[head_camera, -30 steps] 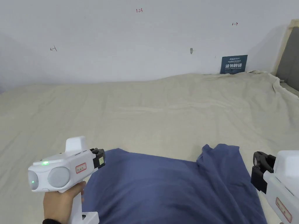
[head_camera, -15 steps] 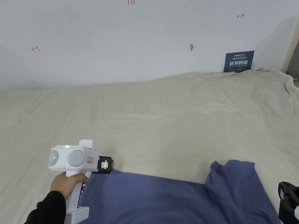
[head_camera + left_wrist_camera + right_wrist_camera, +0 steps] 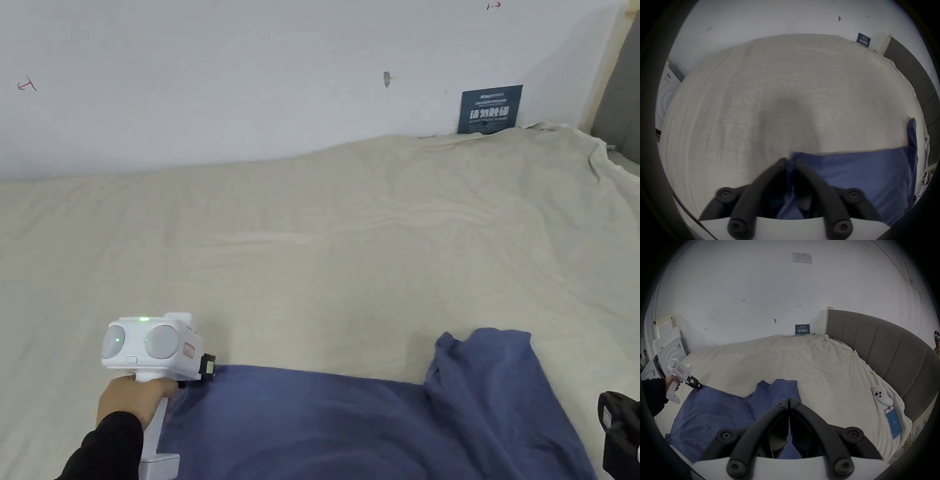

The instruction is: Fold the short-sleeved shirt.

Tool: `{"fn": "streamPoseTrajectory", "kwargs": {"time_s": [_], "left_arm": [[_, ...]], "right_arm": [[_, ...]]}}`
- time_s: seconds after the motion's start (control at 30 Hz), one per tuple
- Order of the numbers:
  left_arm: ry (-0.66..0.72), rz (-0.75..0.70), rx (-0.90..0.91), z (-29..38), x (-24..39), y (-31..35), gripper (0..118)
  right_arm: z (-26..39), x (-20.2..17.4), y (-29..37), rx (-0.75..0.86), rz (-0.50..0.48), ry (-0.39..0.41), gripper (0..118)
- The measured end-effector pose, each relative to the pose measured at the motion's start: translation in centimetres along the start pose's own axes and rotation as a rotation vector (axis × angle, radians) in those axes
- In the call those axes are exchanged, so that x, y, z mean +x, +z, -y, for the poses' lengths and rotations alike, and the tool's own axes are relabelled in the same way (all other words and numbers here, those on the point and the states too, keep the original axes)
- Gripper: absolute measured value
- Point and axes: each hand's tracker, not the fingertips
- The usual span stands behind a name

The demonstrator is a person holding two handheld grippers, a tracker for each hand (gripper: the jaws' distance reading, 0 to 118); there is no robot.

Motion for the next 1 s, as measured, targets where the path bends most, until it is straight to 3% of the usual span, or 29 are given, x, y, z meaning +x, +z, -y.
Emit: {"fn": "streamPoseTrajectory", "kwargs": {"time_s": [0.17, 0.37, 0.4, 0.43, 0.47, 0.5, 0.53, 0.57, 0.73, 0.87, 0.97, 1.0], "left_arm": [[-0.020, 0.012, 0.043, 0.9, 0.7, 2.4, 0], [-0.010, 0.115, 0.190, 2.7, 0.3, 9.2, 0], [-0.004, 0.122, 0.183, 3.0, 0.0, 10.1, 0], [0.000, 0.133, 0.202, 3.2, -0.2, 11.0, 0], [0.005, 0.136, 0.209, 3.5, -0.1, 12.1, 0], [0.006, 0.137, 0.212, 3.7, -0.2, 12.9, 0], [0.010, 0.140, 0.221, 3.9, -0.3, 13.5, 0], [0.012, 0.142, 0.228, 4.1, -0.4, 14.1, 0], [0.010, 0.133, 0.240, 4.6, -0.5, 15.4, 0], [0.017, 0.132, 0.244, 5.0, -0.7, 15.7, 0], [0.022, 0.136, 0.243, 5.3, -0.6, 16.0, 0], [0.021, 0.136, 0.242, 5.3, -0.9, 15.7, 0]], "right_arm": [[-1.4, 1.3, -1.3, -0.018, -0.026, -0.034, 0], [-2.9, 3.1, -7.7, -0.124, -0.043, -0.024, 1], [-2.9, 3.4, -9.1, -0.169, -0.054, -0.039, 7], [-2.9, 3.5, -10.2, -0.196, -0.049, -0.025, 20], [-2.8, 3.5, -11.4, -0.233, -0.059, -0.028, 41], [-2.6, 3.4, -12.6, -0.265, -0.046, -0.011, 72], [-2.3, 3.3, -13.5, -0.298, -0.035, 0.008, 90], [-1.9, 3.2, -14.4, -0.321, -0.033, 0.007, 98], [0.4, 2.5, -17.5, -0.415, -0.022, 0.014, 95], [1.9, 1.6, -18.7, -0.476, 0.014, 0.026, 59], [3.2, 1.9, -19.5, -0.493, 0.020, 0.015, 52], [3.1, 1.7, -19.3, -0.473, 0.034, 0.026, 42]]}}
